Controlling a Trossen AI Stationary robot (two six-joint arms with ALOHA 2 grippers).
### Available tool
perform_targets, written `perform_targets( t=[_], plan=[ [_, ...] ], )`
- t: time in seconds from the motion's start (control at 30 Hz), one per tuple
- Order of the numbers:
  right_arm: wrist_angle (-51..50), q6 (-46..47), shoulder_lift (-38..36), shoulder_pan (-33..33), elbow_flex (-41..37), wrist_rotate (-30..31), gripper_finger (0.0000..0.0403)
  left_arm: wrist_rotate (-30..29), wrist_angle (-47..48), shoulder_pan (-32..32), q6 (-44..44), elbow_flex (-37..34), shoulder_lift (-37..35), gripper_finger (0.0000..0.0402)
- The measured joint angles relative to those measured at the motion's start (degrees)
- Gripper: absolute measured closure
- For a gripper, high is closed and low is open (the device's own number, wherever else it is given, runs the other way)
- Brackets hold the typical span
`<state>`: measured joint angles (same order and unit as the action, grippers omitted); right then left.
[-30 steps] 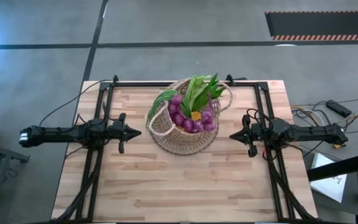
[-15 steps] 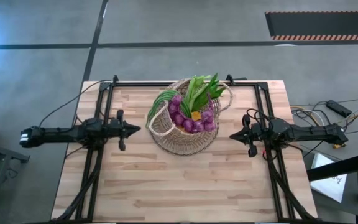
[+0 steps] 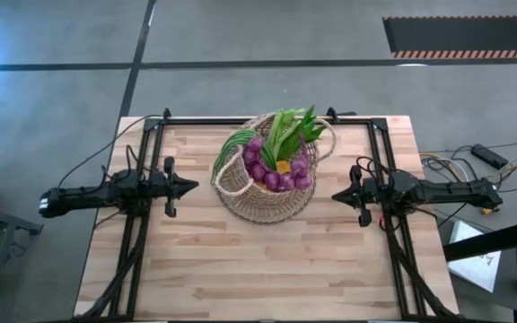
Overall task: Build produce basket
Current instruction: Return to Home Position
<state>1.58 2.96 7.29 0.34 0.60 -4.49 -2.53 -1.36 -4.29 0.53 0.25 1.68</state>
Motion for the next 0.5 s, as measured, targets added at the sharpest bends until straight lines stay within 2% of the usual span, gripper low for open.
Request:
perform_targets(
  t=[0.5],
  plan=[
    [0.11, -0.02, 0.0, 0.0, 0.0, 0.02, 0.0394, 0.4, -0.11, 0.02, -0.17, 0.0, 1.52, 0.0402]
  ],
)
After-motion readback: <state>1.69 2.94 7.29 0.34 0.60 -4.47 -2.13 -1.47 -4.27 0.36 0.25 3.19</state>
